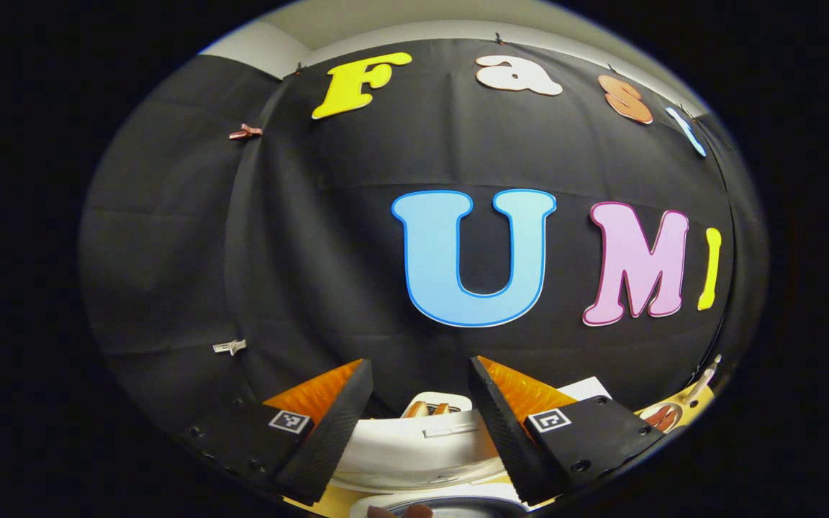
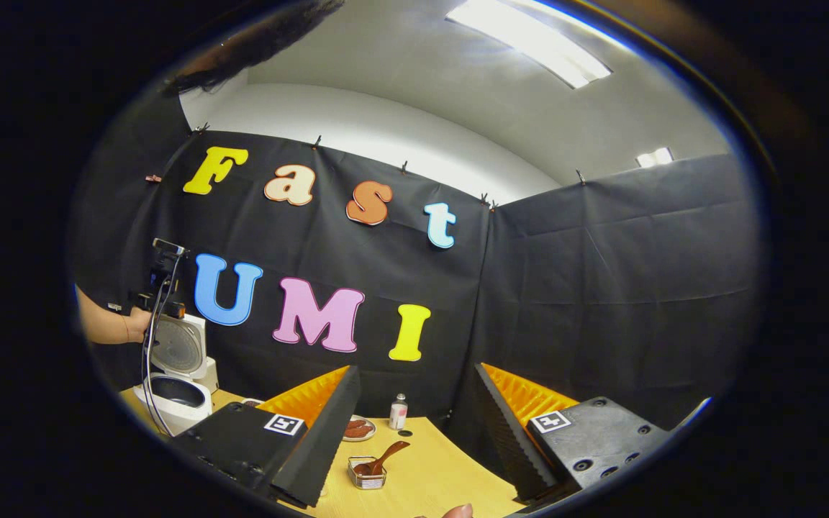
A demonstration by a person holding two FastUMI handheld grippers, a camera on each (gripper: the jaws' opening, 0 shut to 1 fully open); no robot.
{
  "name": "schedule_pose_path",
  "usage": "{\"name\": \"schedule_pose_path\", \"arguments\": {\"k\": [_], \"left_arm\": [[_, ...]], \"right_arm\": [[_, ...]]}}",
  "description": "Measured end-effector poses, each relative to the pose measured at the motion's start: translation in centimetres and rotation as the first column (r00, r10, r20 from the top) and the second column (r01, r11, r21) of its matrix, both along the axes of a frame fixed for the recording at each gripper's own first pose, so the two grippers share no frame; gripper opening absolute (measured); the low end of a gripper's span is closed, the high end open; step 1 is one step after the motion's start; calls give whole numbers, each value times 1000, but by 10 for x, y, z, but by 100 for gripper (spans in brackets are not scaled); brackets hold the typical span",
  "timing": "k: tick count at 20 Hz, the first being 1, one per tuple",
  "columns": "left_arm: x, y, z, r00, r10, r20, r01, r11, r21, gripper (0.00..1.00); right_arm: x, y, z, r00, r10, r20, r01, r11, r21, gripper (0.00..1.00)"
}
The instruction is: Close the left gripper, press the button to open the rice cooker; take a wooden spoon from the chopstick holder with the right hand, scoop a spoonful of rice and pour it into the rice cooker, then put the wooden spoon back into the chopstick holder.
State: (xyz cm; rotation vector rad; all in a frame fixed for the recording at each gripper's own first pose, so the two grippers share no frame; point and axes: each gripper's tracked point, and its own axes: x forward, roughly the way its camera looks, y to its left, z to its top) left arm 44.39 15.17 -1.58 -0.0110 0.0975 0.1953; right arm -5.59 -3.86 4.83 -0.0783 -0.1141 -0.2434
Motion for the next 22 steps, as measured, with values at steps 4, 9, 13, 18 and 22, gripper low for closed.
{"name": "schedule_pose_path", "arguments": {"k": [4, 9, 13, 18, 22], "left_arm": [[-33, -13, -4, 1000, -10, -3, 10, 1000, -9, 95], [-99, -39, -32, 1000, -6, -27, 5, 1000, -27, 95], [-152, -60, -83, 995, 8, -101, -13, 999, -46, 95], [-186, -70, -157, 967, -5, -257, -23, 994, -106, 96], [-197, -77, -191, 950, -23, -310, -2, 997, -79, 98]], "right_arm": [[8, 5, -4, 1000, 27, -3, -27, 999, 22, 98], [4, 3, -3, 998, 61, -7, -61, 998, 7, 98], [2, -7, -1, 997, 73, -8, -73, 997, 7, 98], [6, -11, -10, 994, 103, -31, -103, 995, -10, 98], [8, 3, -14, 988, 148, -40, -148, 989, 15, 98]]}}
